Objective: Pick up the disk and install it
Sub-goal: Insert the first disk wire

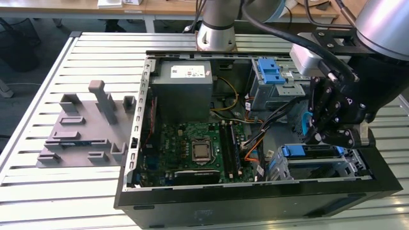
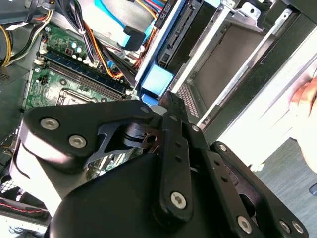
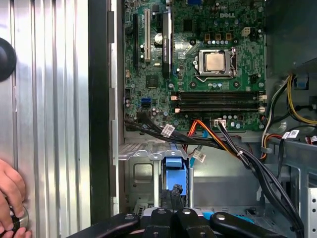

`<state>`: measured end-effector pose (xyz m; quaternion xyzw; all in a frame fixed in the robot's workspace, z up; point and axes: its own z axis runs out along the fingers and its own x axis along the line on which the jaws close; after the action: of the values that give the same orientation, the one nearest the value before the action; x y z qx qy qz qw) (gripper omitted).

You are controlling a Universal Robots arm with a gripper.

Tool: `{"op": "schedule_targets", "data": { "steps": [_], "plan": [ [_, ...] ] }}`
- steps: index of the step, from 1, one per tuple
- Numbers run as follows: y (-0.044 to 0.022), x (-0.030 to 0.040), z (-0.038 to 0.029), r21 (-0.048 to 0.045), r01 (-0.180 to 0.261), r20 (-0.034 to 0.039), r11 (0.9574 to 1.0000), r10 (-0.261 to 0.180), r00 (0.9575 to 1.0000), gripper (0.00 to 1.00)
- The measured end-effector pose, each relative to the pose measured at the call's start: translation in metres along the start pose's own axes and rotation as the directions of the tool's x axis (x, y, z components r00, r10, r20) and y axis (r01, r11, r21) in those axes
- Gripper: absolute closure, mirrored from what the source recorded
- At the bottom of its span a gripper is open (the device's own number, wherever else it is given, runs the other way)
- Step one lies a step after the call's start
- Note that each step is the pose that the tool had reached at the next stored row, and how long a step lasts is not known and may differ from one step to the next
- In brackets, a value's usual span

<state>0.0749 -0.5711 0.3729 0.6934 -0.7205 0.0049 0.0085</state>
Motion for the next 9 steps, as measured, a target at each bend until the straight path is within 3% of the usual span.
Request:
{"op": "schedule_targets", "data": {
  "steps": [3,9],
  "plan": [
    [-0.0048,-0.0002,0.0004,-0.0001,0.000,-0.0001,1.0000,0.000,1.0000,0.89],
    [-0.0205,-0.0009,0.0012,-0.0005,0.000,0.0001,1.0000,0.000,1.0000,0.89]
  ]
}}
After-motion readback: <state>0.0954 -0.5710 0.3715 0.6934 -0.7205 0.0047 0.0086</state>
